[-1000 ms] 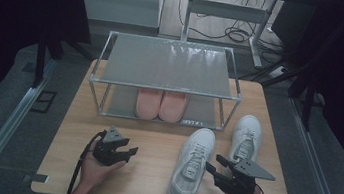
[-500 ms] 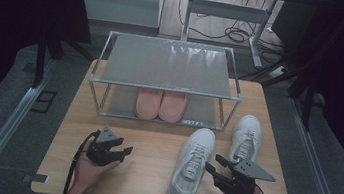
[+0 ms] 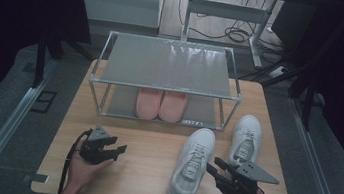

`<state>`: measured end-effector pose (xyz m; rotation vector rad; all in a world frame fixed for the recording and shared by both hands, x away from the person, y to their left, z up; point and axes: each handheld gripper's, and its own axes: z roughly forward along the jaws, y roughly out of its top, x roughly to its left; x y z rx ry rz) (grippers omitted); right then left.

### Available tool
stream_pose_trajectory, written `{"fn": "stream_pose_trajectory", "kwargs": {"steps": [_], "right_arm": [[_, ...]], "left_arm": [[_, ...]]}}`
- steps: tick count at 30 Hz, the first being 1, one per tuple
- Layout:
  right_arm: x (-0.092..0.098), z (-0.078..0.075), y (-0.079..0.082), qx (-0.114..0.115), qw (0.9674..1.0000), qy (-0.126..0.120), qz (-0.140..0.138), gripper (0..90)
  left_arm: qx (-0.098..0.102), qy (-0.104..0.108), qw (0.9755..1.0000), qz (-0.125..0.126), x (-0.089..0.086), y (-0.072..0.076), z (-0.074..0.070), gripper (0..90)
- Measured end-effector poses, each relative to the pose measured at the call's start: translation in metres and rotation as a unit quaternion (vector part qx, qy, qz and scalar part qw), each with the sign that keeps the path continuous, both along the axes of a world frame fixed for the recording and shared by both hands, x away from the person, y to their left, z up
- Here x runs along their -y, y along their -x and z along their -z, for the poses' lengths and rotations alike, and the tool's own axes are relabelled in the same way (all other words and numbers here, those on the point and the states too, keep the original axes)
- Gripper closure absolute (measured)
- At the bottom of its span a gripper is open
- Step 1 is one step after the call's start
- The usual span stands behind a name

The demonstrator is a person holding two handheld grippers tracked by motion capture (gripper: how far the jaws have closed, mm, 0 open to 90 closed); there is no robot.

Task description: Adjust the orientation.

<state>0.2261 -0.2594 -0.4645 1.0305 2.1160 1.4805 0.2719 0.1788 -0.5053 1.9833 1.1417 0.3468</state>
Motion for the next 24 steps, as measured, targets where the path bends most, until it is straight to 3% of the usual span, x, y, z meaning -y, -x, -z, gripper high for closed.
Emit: {"fn": "stream_pose_trajectory", "kwargs": {"steps": [11, 16, 18, 24], "right_arm": [[-0.017, 0.003, 0.003, -0.015, 0.9992, 0.014, -0.034, 77.6], [-0.023, 0.001, 0.003, -0.014, 0.9995, 0.012, -0.025, 83.9], [-0.024, 0.0, 0.004, -0.017, 0.9992, 0.004, -0.035, 85.8], [-0.039, 0.004, 0.005, -0.032, 0.9974, 0.02, -0.061, 89.7]], "left_arm": [[-0.004, 0.002, 1.0, -0.006, -0.005, 0.0, 0.001, 47.9], [-0.005, 0.004, 1.0, -0.005, -0.005, 0.0, 0.001, 47.8], [-0.005, 0.004, 1.0, -0.007, -0.005, 0.0, 0.001, 47.7], [-0.007, 0.004, 0.9999, -0.007, -0.005, 0.0, 0.002, 47.8]]}}
